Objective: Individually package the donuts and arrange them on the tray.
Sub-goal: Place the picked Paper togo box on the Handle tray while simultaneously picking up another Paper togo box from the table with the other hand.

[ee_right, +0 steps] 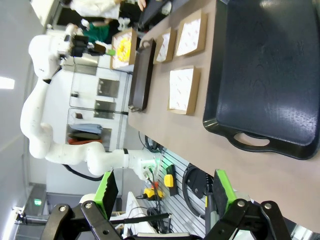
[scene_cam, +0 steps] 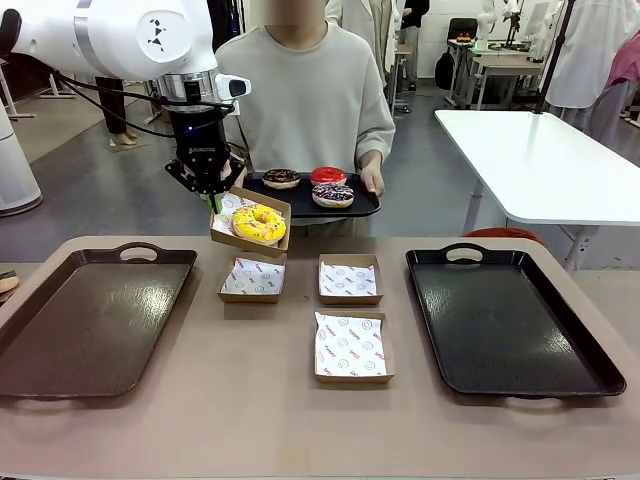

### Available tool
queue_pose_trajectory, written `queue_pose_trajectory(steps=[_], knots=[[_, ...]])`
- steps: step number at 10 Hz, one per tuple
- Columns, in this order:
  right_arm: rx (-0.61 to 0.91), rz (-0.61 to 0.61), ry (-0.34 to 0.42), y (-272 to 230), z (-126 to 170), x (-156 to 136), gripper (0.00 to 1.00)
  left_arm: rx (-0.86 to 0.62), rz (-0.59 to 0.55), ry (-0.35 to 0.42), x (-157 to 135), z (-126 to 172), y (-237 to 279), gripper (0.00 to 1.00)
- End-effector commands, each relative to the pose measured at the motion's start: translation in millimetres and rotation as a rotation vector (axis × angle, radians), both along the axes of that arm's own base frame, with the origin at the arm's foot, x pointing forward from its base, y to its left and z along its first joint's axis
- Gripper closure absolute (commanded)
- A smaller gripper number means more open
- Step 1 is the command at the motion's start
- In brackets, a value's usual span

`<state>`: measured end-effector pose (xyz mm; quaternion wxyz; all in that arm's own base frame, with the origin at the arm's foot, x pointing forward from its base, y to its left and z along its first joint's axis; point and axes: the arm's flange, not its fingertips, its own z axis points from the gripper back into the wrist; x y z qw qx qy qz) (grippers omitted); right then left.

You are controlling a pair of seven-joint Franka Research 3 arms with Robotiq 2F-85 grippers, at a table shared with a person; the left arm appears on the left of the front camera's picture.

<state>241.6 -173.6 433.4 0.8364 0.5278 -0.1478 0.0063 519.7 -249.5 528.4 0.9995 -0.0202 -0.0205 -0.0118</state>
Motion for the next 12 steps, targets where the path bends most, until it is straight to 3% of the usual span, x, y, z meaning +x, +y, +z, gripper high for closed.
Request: queue_pose_trajectory(steps=[1, 4, 6, 8, 10, 12], knots=[[-0.137, 0.078, 0.004, 32.5, 28.3, 8.2, 0.00, -0.021, -0.030, -0.012, -2.3, 8.3, 13.0, 0.99], [-0.281, 0.141, 0.028, 98.0, 87.0, 45.7, 0.00, -0.057, -0.080, -0.023, -21.9, 15.5, 72.9, 0.99], [-0.430, 0.140, 0.091, 159.7, 107.9, 74.6, 0.00, -0.103, -0.085, -0.027, -46.6, 11.6, 119.7, 0.99], [-0.544, 0.118, 0.134, 213.6, 109.9, 104.9, 0.00, -0.128, -0.053, -0.003, -59.7, -6.4, 158.5, 0.99], [-0.659, 0.095, 0.161, 267.7, 93.8, 131.5, 0.00, -0.170, -0.013, 0.018, -65.8, -29.2, 195.4, 0.99], [-0.751, 0.097, 0.169, 311.6, 79.2, 134.8, 0.00, -0.173, 0.006, 0.049, -75.1, -50.1, 217.2, 0.99]])
